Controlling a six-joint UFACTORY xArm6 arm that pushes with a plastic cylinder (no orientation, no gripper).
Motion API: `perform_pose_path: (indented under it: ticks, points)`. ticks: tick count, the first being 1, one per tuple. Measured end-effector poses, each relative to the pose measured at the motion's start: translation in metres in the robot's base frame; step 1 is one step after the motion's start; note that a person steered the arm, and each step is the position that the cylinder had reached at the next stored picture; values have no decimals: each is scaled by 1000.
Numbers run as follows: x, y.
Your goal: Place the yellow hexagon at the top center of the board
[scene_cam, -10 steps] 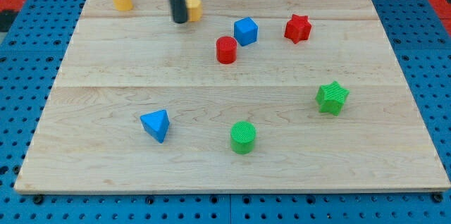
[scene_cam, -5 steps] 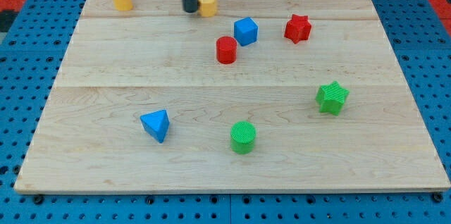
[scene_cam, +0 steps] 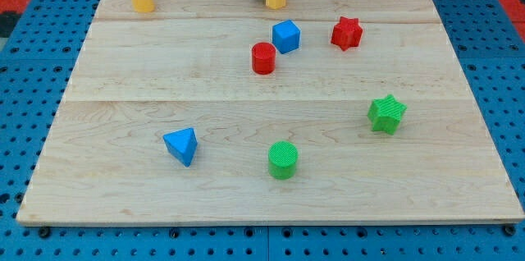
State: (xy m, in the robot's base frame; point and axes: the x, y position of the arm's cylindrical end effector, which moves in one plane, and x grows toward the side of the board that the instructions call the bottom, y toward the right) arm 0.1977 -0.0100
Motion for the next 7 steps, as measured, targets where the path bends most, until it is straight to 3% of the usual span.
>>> perform_pose_path:
  ticks: [2,3,7]
  points:
    - [5,-5]
    - [34,-12]
    - [38,-35]
